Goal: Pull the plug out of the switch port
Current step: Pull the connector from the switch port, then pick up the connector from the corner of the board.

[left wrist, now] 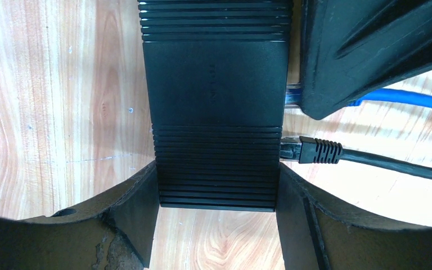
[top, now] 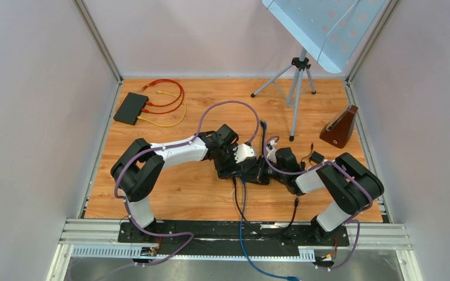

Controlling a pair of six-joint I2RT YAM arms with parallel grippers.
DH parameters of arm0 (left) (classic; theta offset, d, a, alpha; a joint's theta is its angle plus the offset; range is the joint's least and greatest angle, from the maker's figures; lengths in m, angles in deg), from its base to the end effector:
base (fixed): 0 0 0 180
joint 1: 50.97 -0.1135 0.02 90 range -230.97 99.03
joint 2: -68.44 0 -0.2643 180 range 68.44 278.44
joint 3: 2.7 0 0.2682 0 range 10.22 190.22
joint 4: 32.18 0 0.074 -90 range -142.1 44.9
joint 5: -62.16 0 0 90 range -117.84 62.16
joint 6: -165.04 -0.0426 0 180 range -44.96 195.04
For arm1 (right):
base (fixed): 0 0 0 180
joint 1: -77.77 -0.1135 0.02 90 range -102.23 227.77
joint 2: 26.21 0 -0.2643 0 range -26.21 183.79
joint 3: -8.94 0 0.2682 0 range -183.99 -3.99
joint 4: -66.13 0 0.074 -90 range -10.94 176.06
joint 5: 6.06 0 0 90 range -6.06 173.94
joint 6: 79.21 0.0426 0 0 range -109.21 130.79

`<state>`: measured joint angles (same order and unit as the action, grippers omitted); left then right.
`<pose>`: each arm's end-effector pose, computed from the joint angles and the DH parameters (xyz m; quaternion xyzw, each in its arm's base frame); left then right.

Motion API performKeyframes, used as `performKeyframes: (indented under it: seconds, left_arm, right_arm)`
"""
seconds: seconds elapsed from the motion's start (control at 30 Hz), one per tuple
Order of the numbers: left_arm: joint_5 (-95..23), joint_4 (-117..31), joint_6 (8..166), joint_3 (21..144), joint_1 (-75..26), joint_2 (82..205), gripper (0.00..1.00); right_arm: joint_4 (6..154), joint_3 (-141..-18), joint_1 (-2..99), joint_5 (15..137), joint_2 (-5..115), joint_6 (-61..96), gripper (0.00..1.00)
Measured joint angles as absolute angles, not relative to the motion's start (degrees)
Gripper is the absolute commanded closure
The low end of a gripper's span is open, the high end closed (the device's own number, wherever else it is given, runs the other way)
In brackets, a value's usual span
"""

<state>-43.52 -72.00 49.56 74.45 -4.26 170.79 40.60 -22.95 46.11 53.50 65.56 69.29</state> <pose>0.2438 -0.2756 0.1532 0.5936 0.7642 -0.1704 0.1860 0.2050 0.1518 0.0832 0.0789 0.8585 0.4829 0.1536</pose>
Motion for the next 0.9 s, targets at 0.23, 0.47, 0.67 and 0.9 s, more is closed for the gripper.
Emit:
performKeyframes:
  seconds: [0.23,0.47,0.67,0.9]
  left_arm:
    - [-43.2,-72.3,49.0,74.5,-4.2,170.8,0.43]
    - [-42.9,-72.3,49.0,74.5,-4.1,170.8,0.39]
    - [-42.7,-72.1,49.0,74.5,-4.1,170.8,0.16]
    - [-43.1,-71.7,49.0,73.0,-4.0,170.7,0.0]
  right_arm:
    - [43.1,-23.9,46.4,47.9,66.7,68.1,1.0]
    - [46.2,-21.6,47.0,50.8,60.9,67.9,0.99]
    - [52.0,-20.4,47.2,60.5,52.8,68.2,0.67]
    - [63.3,-23.7,47.5,70.2,46.0,65.4,0.55]
